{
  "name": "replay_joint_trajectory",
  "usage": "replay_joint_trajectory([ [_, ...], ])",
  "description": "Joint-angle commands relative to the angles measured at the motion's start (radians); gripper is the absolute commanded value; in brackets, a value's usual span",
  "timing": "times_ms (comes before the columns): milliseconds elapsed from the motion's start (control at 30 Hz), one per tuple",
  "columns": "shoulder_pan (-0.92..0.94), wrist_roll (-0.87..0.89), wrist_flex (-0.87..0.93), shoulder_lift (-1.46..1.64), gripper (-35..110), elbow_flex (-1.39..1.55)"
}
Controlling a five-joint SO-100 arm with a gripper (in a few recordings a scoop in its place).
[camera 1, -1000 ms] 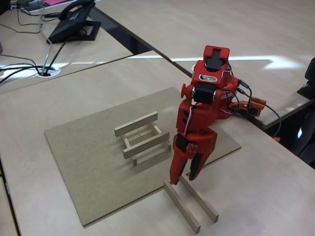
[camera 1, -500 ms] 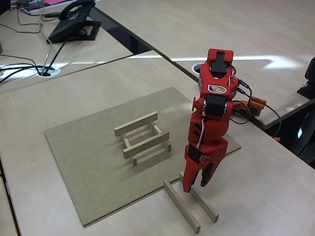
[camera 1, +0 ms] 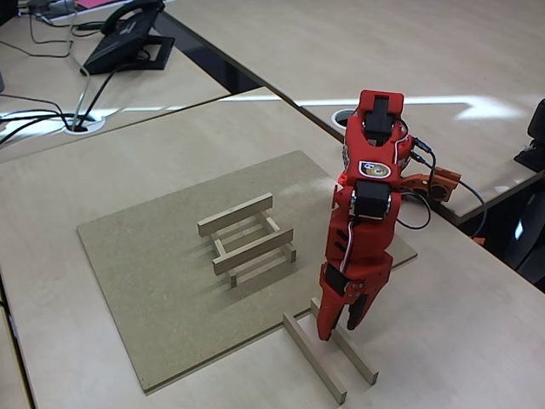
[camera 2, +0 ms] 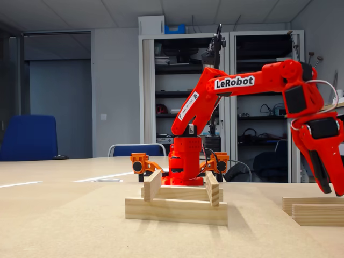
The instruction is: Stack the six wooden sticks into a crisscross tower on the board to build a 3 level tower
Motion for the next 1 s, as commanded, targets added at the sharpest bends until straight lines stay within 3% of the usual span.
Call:
replay_joint_trajectory([
  [0,-0.017,0.017,-0.008,0.009,21,-0.002],
  [467,-0.032,0.054,-0.044,-0.038,16,-0.002],
  [800,-0.025,0.107,-0.055,-0.054,0,0.002],
  [967,-0.018,0.132,-0.025,-0.060,0,-0.012],
])
